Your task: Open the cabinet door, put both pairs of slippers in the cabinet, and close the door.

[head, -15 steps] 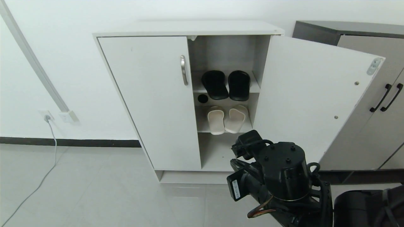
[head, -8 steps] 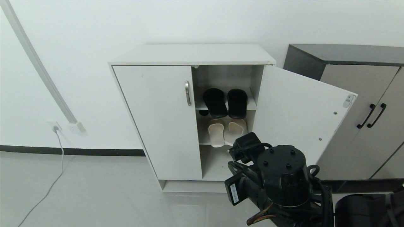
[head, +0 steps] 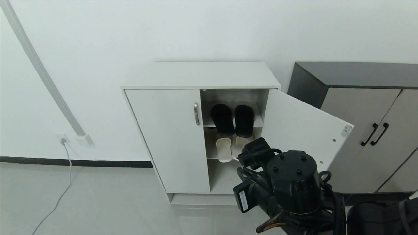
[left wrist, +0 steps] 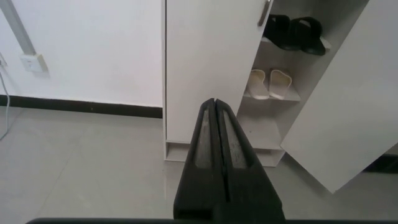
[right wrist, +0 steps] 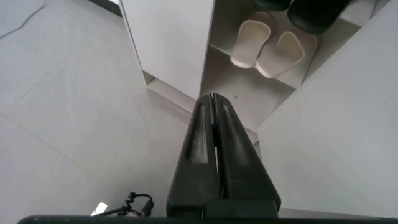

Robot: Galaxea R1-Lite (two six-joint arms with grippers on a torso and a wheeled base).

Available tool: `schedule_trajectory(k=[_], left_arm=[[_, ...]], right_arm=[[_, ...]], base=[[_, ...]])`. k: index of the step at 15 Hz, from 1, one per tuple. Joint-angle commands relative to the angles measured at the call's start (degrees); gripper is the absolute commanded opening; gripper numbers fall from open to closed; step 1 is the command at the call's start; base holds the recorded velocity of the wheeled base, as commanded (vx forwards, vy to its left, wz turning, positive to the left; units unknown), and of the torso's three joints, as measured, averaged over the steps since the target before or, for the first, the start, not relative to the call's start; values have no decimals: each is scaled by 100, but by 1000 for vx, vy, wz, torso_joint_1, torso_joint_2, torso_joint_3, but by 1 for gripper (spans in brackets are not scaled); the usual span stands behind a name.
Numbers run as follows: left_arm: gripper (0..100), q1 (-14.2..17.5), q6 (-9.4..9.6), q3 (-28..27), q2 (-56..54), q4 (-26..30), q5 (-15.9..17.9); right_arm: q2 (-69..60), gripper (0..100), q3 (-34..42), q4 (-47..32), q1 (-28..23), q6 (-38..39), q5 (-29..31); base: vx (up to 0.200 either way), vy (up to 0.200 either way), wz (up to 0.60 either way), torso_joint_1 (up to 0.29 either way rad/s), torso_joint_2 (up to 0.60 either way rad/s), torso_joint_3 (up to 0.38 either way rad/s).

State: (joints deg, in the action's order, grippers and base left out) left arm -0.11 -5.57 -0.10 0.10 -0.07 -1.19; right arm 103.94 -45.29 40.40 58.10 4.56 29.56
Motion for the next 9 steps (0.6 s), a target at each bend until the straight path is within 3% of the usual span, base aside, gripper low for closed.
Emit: schedule_trajectory(k=[1,9], left_arm=[[0,2,3,1,8,-1,-4],[0,2,3,1,8,-1,-4]], right_arm=[[-14,0,2,3,0,1,6],[-14,0,2,3,-9,10,-3]], base=[[0,0,0,183,-486,-310],[0,0,0,218,-531,-319]])
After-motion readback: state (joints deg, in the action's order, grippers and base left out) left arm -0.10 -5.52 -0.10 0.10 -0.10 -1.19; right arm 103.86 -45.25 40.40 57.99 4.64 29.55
